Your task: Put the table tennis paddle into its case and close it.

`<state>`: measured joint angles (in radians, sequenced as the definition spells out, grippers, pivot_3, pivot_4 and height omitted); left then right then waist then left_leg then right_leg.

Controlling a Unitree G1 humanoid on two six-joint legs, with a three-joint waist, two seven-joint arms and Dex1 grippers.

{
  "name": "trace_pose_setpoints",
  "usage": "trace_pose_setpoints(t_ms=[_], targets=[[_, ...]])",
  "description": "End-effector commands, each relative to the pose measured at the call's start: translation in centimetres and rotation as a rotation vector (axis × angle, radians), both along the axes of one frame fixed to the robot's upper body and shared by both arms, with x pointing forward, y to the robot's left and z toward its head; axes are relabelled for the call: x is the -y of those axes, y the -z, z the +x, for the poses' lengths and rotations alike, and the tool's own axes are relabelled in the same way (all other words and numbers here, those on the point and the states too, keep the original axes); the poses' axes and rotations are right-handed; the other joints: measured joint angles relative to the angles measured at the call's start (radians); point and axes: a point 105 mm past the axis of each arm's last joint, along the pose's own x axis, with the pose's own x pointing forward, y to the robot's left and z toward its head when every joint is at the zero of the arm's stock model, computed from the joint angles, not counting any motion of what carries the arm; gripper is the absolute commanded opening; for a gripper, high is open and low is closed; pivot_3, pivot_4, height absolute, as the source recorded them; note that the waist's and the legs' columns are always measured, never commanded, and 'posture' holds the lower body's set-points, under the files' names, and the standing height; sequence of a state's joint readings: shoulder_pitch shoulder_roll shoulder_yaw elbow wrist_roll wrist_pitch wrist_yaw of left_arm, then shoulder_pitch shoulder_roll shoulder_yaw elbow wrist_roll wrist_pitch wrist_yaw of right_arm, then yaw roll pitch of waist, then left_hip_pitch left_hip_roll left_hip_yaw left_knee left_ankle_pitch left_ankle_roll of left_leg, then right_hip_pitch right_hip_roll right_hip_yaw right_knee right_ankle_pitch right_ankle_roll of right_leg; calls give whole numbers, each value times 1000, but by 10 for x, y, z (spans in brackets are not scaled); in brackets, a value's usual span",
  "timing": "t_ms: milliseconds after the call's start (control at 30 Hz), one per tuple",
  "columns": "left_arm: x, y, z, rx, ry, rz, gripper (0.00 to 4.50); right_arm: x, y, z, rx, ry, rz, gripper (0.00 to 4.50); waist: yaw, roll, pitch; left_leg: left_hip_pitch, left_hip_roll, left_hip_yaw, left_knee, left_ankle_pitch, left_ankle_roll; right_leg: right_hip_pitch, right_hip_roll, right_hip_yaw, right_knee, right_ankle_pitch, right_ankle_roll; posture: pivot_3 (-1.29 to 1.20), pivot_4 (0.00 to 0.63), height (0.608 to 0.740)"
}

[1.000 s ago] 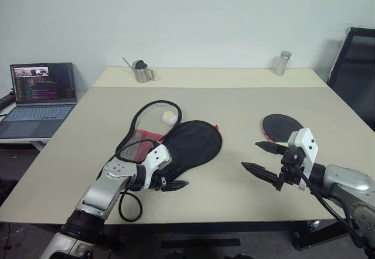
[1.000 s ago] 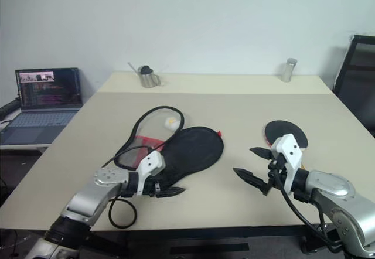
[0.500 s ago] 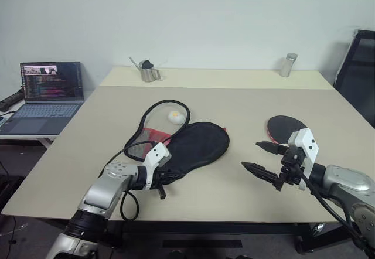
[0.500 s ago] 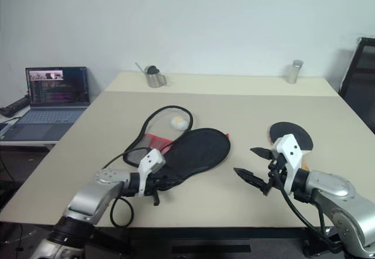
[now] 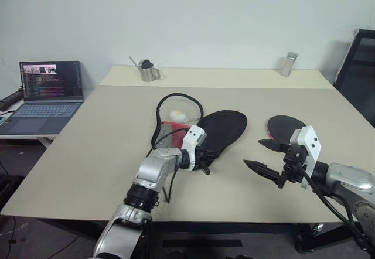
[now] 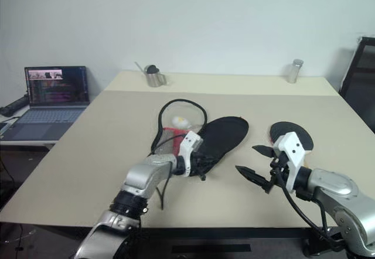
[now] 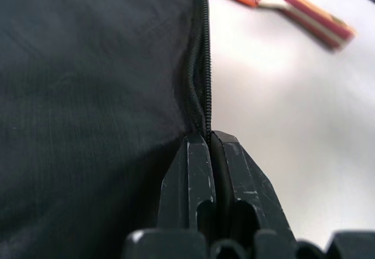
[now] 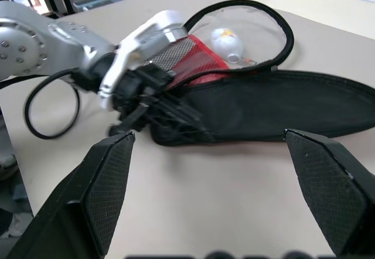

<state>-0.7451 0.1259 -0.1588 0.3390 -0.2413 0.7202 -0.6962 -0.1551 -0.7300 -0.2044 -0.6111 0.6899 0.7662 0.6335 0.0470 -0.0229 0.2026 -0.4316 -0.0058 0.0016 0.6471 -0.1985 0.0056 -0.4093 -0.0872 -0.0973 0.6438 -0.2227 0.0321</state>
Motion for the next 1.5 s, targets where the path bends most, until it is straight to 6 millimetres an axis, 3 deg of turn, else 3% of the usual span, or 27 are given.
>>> trace_pose_setpoints(t_ms=[33, 200, 433, 533, 667, 867, 900, 1067, 1233, 1500], targets=[[13, -13, 6, 25, -6, -20, 26, 3, -12, -2, 59, 0, -7, 4488, 0, 0, 0, 0, 0, 0, 0, 0, 0, 0, 0, 0, 0, 0, 0, 0, 150, 740], [32, -13, 11, 3, -22, -37, 26, 4, -13, -3, 63, 5, -9, 4488, -3, 0, 0, 0, 0, 0, 0, 0, 0, -1, 0, 0, 0, 0, 0, 0, 150, 740], [43, -15, 15, 13, -22, -50, 26, 4, -13, -4, 64, 8, -12, 4488, -4, 0, 0, 0, 0, 0, 0, 0, 0, 0, 0, -1, 0, 0, 0, 0, 150, 740], [44, -20, 16, 45, -10, -59, 753, 4, -14, -3, 66, 8, -11, 4488, -5, 0, 0, 0, 0, 0, 0, 0, 0, 0, 0, -1, 0, 0, 0, 0, 150, 740], [41, -21, 14, 72, 4, -46, 2153, 3, -15, -2, 69, 7, -10, 4488, -7, 0, 0, 0, 0, 1, 0, 0, 0, 0, 0, -1, 0, 0, 0, 0, 150, 740], [10, -23, 11, 146, -22, 9, 4349, 3, -17, 1, 75, 7, -6, 4488, -23, 0, 0, 0, 0, 0, -1, 0, 0, 0, 0, 0, 0, 0, 0, 0, 150, 740], [2, -23, 9, 161, -24, 20, 4468, 3, -17, 1, 77, 9, -3, 4488, -26, 0, 0, 0, 0, 0, -1, 0, 0, 0, 0, 0, 0, 0, 0, 0, 150, 740], [-39, -35, -2, 240, -68, -5, 4468, 3, -21, 9, 73, 28, 41, 4488, -27, 0, 0, 1, 1, 0, -1, 0, 0, -1, 1, 2, 1, 0, 0, 0, 150, 740], [-64, -60, -21, 296, -18, -126, 4468, -8, -19, 24, 16, 56, 119, 4488, -24, 0, 0, 1, 1, 0, 0, 0, 0, -1, 0, 3, 1, 0, 0, 0, 150, 740], [-119, -72, -35, 333, -7, -114, 4468, -22, 6, 62, -106, 217, 153, 4488, -26, 0, 0, 0, 1, 1, -1, 0, 0, -1, 1, 3, 1, 0, -1, 0, 150, 740]])
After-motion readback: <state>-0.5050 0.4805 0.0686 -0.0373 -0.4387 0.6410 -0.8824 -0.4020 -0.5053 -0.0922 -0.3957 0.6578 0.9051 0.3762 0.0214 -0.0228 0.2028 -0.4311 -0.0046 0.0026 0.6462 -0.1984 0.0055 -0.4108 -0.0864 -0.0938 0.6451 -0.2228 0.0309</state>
